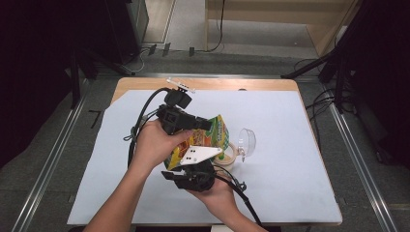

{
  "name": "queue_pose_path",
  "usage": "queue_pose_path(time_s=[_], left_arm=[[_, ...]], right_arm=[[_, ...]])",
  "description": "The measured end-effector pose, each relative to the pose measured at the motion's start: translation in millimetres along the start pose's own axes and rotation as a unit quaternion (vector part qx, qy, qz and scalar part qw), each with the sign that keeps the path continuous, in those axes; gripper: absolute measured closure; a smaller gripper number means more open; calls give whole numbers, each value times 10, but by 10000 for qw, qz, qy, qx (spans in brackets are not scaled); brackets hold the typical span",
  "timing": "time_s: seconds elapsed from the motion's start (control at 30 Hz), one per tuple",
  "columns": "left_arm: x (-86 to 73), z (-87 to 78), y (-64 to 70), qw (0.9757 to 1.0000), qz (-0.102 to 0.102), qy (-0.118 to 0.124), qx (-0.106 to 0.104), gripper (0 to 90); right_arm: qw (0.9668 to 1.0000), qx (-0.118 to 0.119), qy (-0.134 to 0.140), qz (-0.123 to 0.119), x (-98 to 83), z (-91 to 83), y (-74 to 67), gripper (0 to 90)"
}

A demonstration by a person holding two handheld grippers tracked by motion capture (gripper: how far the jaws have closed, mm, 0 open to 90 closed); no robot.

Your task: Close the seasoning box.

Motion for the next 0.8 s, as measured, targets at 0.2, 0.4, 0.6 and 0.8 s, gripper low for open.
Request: queue_pose_path(time_s=[0.2,0.4,0.6,0.8], left_arm=[[-4,-8,-13,10000,-32,-7,-11,813],[6,-5,-67,10000,-73,35,1,812],[24,-2,-130,9999,-136,64,10,816],[45,13,-164,9998,-209,73,-32,823]], right_arm=[[9999,-98,-20,-23,-26,5,34,703],[9999,-139,40,32,-15,-33,47,740],[10000,-73,29,23,40,-45,20,743],[10000,-81,4,58,61,-46,29,744]])
Point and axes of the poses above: each handheld gripper's, and its own axes: z roughly forward along the jaws, x roughly out of its top, y roughly to its right, the point moved 4 cm from there along z, roughly forward along the jaws, and after that the axes turned 2 degrees about -x, right-handed, at the moved point
